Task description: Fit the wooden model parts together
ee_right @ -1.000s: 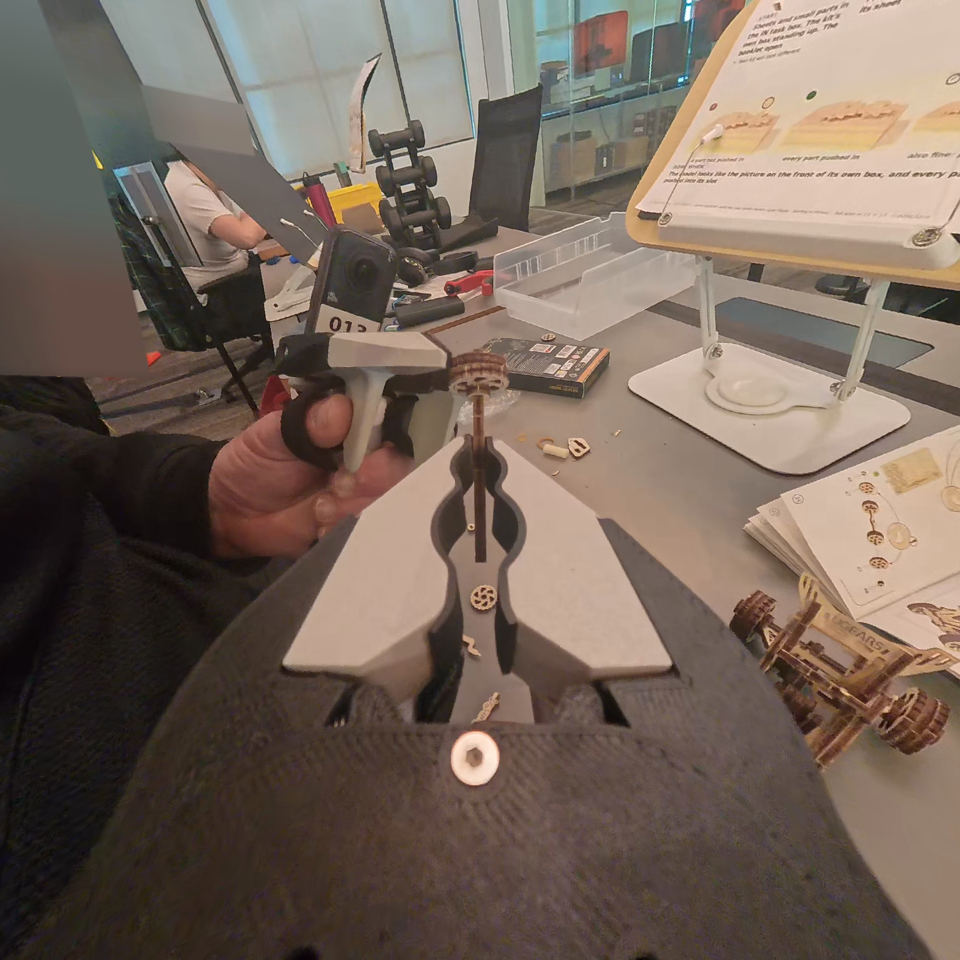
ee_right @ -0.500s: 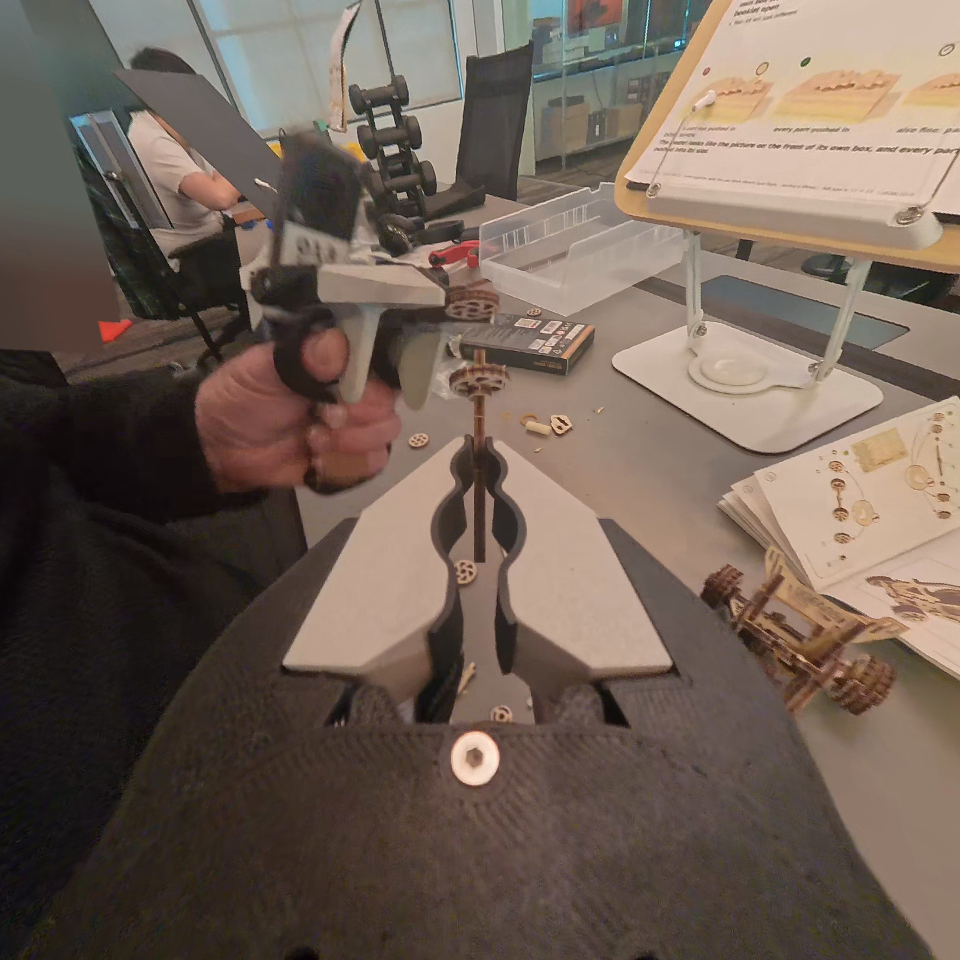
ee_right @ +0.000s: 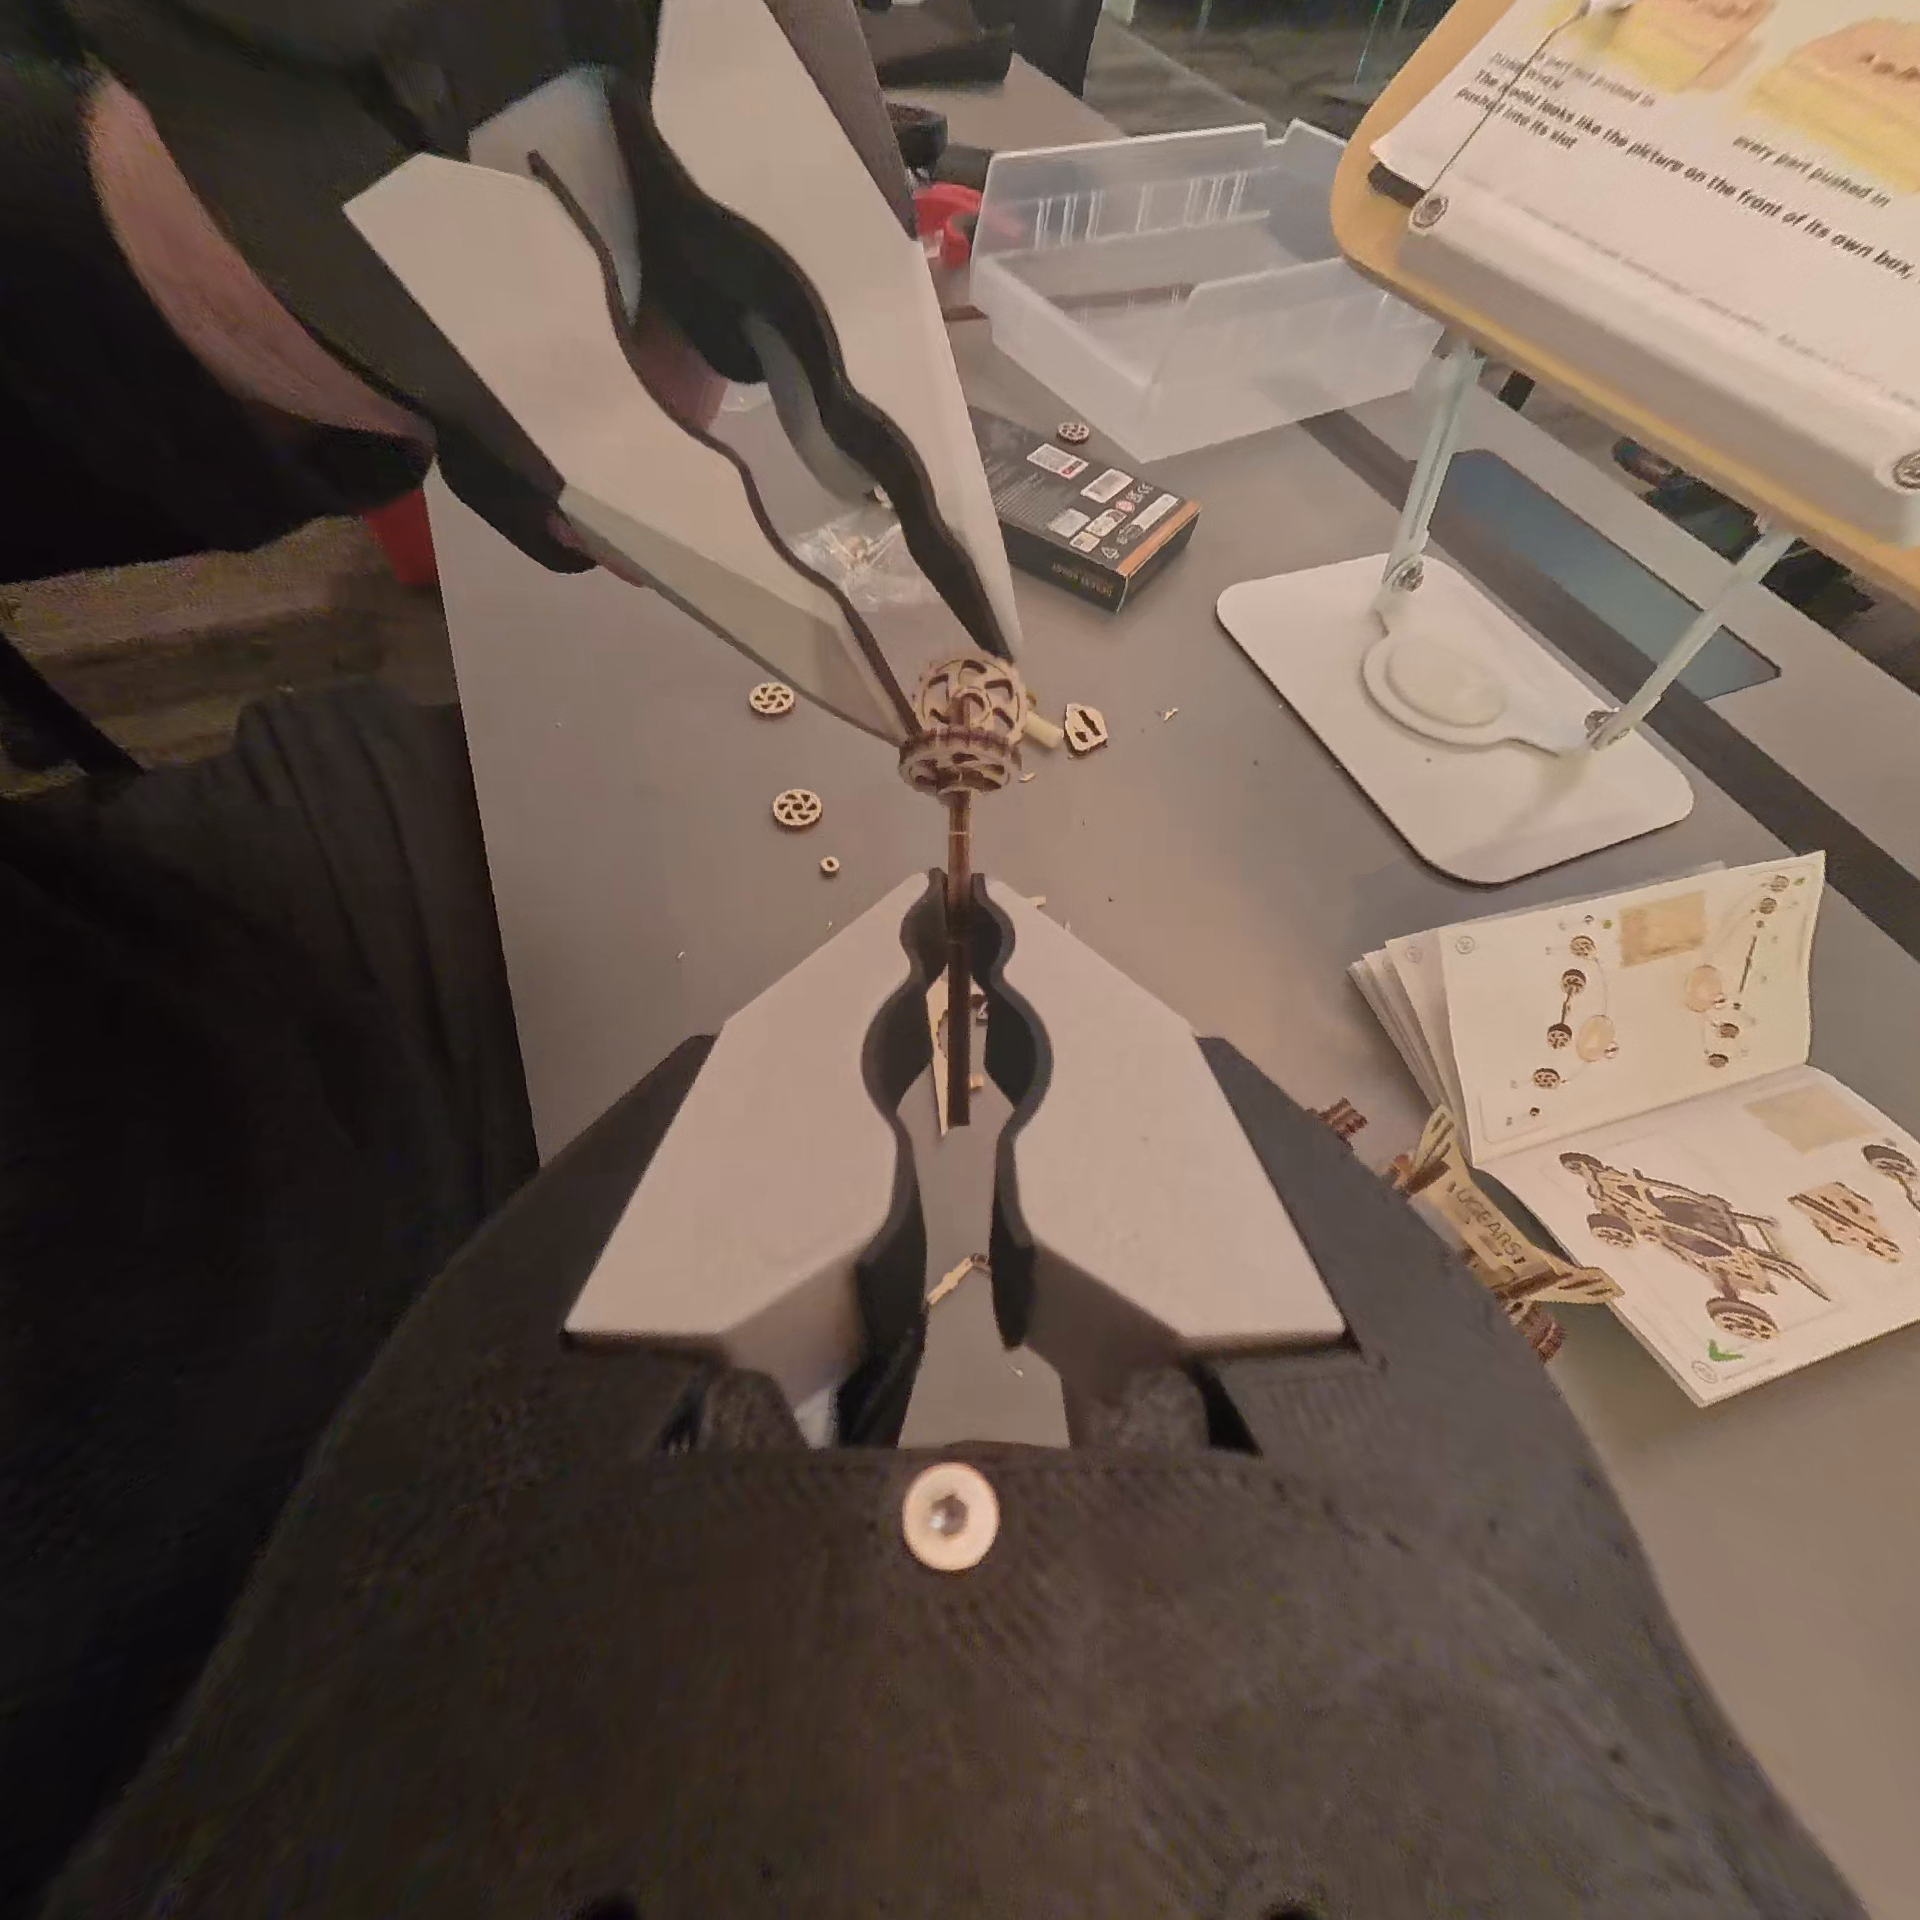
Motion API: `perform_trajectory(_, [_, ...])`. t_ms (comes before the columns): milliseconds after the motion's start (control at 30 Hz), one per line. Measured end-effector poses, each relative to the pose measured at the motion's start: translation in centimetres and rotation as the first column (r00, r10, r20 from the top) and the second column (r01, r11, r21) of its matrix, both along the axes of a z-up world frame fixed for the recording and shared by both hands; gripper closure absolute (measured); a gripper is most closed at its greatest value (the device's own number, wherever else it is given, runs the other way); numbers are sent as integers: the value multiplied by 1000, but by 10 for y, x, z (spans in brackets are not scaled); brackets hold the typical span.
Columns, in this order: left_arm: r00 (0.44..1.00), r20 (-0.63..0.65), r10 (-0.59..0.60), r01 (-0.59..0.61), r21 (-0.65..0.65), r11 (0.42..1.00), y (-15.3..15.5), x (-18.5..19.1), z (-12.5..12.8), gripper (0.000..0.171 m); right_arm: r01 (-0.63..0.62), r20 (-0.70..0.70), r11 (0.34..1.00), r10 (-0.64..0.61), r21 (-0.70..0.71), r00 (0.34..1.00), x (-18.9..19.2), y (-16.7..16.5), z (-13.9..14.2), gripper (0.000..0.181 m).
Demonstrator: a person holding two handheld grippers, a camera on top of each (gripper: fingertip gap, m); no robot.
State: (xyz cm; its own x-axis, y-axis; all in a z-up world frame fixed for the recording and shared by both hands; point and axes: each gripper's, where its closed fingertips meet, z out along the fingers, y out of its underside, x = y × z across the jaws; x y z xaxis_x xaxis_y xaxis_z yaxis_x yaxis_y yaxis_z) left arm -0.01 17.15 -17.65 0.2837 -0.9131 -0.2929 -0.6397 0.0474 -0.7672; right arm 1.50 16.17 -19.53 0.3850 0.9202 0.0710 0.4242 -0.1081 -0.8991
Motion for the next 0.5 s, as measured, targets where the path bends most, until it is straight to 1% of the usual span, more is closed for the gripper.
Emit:
perform_trajectory(133, [985,-170,-12,32,114,993,2,0,-7,154,4,44,1000,-3,-16,999,1,2,-6,181])
perform_trajectory(200, [965,-262,-5,52,173,984,5,-2,-10,154,18,76,1000,-17,-24,997,2,4,-9,181])
perform_trajectory(267, [944,-330,-6,86,229,970,6,0,-12,154,33,78,998,-29,-47,997,2,5,-11,181])
perform_trajectory(367, [896,-443,-2,146,291,946,8,1,-19,154,39,108,996,-30,-80,994,4,7,-18,181])
perform_trajectory(500, [828,-560,-5,232,335,913,9,2,-26,154,49,164,991,-28,-127,986,5,8,-26,181])
